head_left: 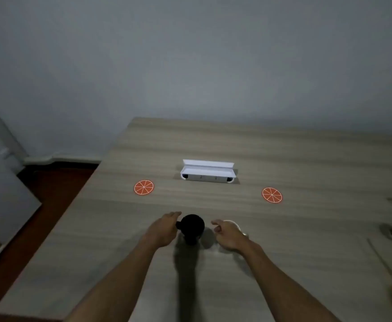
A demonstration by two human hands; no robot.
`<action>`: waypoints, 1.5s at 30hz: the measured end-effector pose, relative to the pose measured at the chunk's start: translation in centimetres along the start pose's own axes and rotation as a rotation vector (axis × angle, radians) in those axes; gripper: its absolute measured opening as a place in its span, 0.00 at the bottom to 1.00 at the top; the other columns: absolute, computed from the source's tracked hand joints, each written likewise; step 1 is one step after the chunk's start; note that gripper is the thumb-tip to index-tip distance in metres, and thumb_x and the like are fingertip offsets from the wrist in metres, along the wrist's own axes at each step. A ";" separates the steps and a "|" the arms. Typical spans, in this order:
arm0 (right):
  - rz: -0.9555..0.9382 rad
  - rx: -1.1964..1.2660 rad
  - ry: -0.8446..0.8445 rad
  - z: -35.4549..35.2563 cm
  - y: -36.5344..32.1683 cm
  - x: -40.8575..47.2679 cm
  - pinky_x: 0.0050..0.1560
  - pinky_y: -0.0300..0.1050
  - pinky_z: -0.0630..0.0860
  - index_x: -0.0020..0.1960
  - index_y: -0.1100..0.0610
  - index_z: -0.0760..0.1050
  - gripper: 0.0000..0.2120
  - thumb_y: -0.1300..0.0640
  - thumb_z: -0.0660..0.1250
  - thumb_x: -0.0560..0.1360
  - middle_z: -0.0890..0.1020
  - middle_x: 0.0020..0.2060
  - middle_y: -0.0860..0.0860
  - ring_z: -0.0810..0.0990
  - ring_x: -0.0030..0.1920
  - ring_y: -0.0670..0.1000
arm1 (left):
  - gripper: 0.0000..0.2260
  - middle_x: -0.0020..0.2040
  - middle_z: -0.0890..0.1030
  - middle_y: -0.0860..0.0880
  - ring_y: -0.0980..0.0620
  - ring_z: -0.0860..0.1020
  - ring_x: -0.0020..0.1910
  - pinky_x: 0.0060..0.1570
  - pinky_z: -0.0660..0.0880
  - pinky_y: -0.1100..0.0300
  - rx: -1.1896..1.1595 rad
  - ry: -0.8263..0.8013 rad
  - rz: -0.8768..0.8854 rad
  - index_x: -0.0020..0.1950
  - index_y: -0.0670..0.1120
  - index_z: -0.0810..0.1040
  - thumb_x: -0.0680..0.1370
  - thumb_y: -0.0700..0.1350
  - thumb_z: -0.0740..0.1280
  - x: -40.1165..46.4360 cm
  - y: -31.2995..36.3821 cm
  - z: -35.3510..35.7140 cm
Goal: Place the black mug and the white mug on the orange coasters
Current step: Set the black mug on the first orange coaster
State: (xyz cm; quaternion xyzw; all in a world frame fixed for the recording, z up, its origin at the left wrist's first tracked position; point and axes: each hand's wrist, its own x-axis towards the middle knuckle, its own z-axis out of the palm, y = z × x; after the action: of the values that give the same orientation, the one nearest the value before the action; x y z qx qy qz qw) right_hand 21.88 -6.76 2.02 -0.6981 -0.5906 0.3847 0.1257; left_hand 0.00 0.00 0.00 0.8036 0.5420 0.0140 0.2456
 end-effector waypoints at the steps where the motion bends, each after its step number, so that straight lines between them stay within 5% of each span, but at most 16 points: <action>1: 0.016 0.024 0.000 0.8 0.4 0.1 0.51 0.41 0.72 0.70 0.58 0.67 0.22 0.63 0.56 0.76 0.78 0.62 0.60 0.78 0.58 0.59 | 0.27 0.76 0.68 0.45 0.45 0.68 0.73 0.70 0.68 0.50 0.003 0.003 0.000 0.77 0.46 0.61 0.78 0.36 0.60 0.0 0.0 0.4; 5: 0.093 0.035 -0.076 3.9 1.9 0.8 0.57 0.46 0.73 0.68 0.62 0.69 0.20 0.62 0.53 0.78 0.77 0.57 0.55 0.77 0.54 0.55 | 0.27 0.71 0.73 0.44 0.44 0.70 0.70 0.67 0.71 0.50 -0.045 0.043 0.014 0.75 0.47 0.67 0.76 0.33 0.58 0.6 -0.3 2.1; 7: 0.179 0.147 -0.133 5.8 3.0 1.9 0.42 0.33 0.71 0.68 0.60 0.70 0.20 0.61 0.54 0.77 0.73 0.46 0.49 0.71 0.38 0.42 | 0.27 0.69 0.75 0.44 0.45 0.71 0.68 0.66 0.72 0.51 -0.050 0.082 0.022 0.74 0.46 0.68 0.75 0.31 0.59 1.2 -0.8 2.8; 9: 0.254 0.246 -0.156 8.1 5.0 3.8 0.34 0.29 0.64 0.64 0.53 0.70 0.20 0.59 0.56 0.73 0.72 0.40 0.44 0.67 0.34 0.37 | 0.28 0.67 0.76 0.45 0.45 0.71 0.67 0.64 0.73 0.50 -0.044 0.094 0.031 0.73 0.46 0.69 0.74 0.31 0.60 1.9 -1.3 3.4; 14: 0.374 0.567 -0.144 9.8 4.7 5.2 0.29 0.39 0.60 0.41 0.50 0.68 0.10 0.64 0.54 0.70 0.70 0.35 0.52 0.66 0.29 0.45 | 0.14 0.56 0.83 0.44 0.42 0.80 0.56 0.53 0.78 0.50 -0.090 0.123 -0.037 0.60 0.46 0.80 0.76 0.36 0.63 3.6 -2.2 3.7; 16: 0.393 0.685 -0.139 9.6 3.7 5.4 0.28 0.37 0.56 0.40 0.51 0.68 0.15 0.68 0.51 0.74 0.66 0.31 0.50 0.63 0.27 0.44 | 0.12 0.53 0.86 0.45 0.44 0.83 0.52 0.52 0.79 0.51 -0.158 0.111 -0.026 0.57 0.46 0.83 0.76 0.37 0.66 3.9 -2.8 3.8; 20: 0.404 0.806 -0.114 10.2 4.2 6.2 0.36 0.40 0.67 0.50 0.57 0.74 0.17 0.69 0.49 0.75 0.74 0.38 0.53 0.73 0.39 0.49 | 0.09 0.49 0.88 0.47 0.52 0.85 0.50 0.55 0.80 0.55 -0.322 0.076 0.069 0.54 0.43 0.85 0.76 0.38 0.71 3.7 -3.8 4.4; 23: 0.412 0.873 -0.101 10.4 4.1 6.2 0.55 0.46 0.73 0.58 0.58 0.73 0.18 0.68 0.49 0.77 0.79 0.46 0.55 0.76 0.48 0.50 | 0.09 0.49 0.88 0.47 0.56 0.85 0.48 0.53 0.80 0.62 -0.397 0.150 0.075 0.55 0.42 0.85 0.75 0.37 0.71 3.4 -3.6 4.1; 25: 0.395 0.912 -0.119 10.3 3.7 6.0 0.52 0.43 0.71 0.62 0.66 0.73 0.19 0.67 0.50 0.76 0.82 0.47 0.64 0.77 0.47 0.52 | 0.10 0.48 0.88 0.48 0.57 0.85 0.47 0.52 0.80 0.62 -0.441 0.178 0.067 0.55 0.42 0.85 0.75 0.38 0.72 3.1 -3.6 3.7; 28: 0.389 1.018 -0.112 9.6 2.5 5.8 0.46 0.41 0.72 0.64 0.71 0.68 0.20 0.69 0.49 0.76 0.73 0.63 0.71 0.74 0.64 0.63 | 0.09 0.48 0.88 0.50 0.58 0.85 0.47 0.53 0.81 0.62 -0.473 0.184 0.073 0.54 0.43 0.86 0.75 0.39 0.72 2.5 -3.4 2.5; 31: 0.380 1.103 -0.098 8.1 0.9 5.9 0.57 0.49 0.76 0.65 0.67 0.69 0.20 0.70 0.48 0.76 0.81 0.51 0.57 0.77 0.56 0.55 | 0.09 0.47 0.88 0.49 0.56 0.85 0.48 0.52 0.81 0.61 -0.510 0.231 0.070 0.53 0.42 0.85 0.74 0.37 0.72 1.9 -3.0 0.7; 37: 0.280 1.130 -0.071 3.6 -3.2 5.7 0.64 0.54 0.74 0.59 0.63 0.72 0.18 0.72 0.48 0.76 0.80 0.39 0.59 0.80 0.44 0.54 | 0.09 0.48 0.87 0.46 0.63 0.84 0.45 0.47 0.77 0.73 -0.529 0.331 0.066 0.54 0.39 0.84 0.74 0.35 0.72 0.7 -1.5 -4.7; 41: 0.179 1.042 -0.088 1.0 -6.1 5.7 0.61 0.53 0.74 0.62 0.66 0.70 0.22 0.74 0.48 0.72 0.80 0.41 0.59 0.78 0.50 0.57 | 0.08 0.44 0.86 0.51 0.67 0.84 0.43 0.47 0.77 0.73 -0.546 0.375 0.068 0.53 0.38 0.83 0.74 0.34 0.71 0.4 -1.1 -8.1; 45: 0.128 1.000 -0.099 -1.1 -9.2 6.1 0.59 0.52 0.73 0.65 0.67 0.67 0.24 0.75 0.49 0.71 0.81 0.46 0.62 0.78 0.54 0.59 | 0.09 0.47 0.87 0.47 0.63 0.85 0.44 0.50 0.82 0.64 -0.548 0.454 0.077 0.53 0.38 0.84 0.73 0.35 0.72 0.0 -1.7 -11.3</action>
State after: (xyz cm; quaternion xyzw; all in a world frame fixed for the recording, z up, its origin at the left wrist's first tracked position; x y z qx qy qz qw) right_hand 16.01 1.62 6.18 -0.5683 -0.2954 0.6600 0.3927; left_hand -4.76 4.77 9.21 0.7041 0.5280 0.3465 0.3246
